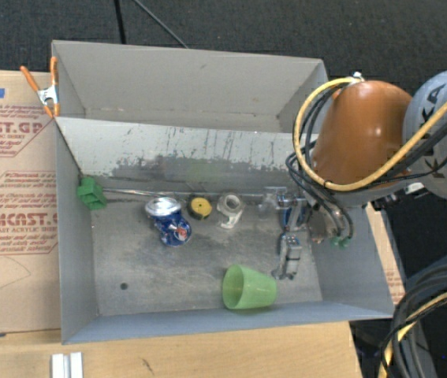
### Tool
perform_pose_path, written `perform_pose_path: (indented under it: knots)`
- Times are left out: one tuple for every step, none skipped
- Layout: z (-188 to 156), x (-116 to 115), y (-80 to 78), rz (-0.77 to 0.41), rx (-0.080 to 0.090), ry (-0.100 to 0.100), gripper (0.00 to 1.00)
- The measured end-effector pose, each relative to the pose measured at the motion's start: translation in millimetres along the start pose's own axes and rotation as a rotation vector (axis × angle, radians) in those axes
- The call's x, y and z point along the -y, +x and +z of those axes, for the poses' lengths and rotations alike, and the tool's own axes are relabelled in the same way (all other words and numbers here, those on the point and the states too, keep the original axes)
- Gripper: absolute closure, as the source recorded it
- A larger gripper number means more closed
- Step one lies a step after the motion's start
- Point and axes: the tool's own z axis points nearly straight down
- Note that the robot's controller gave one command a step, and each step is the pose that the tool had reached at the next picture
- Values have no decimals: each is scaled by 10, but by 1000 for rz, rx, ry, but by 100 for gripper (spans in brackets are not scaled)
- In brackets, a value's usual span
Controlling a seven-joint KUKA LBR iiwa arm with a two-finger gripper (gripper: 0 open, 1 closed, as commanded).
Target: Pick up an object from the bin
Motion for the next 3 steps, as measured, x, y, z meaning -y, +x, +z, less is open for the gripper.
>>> perform_pose_path:
  knots:
    - [1253, -83, 126, -366, -3, -1, 0]
    - [1490, -163, 123, -740, 9, 0, 0]
    - [1492, -158, 129, -737, 6, 0, 100]
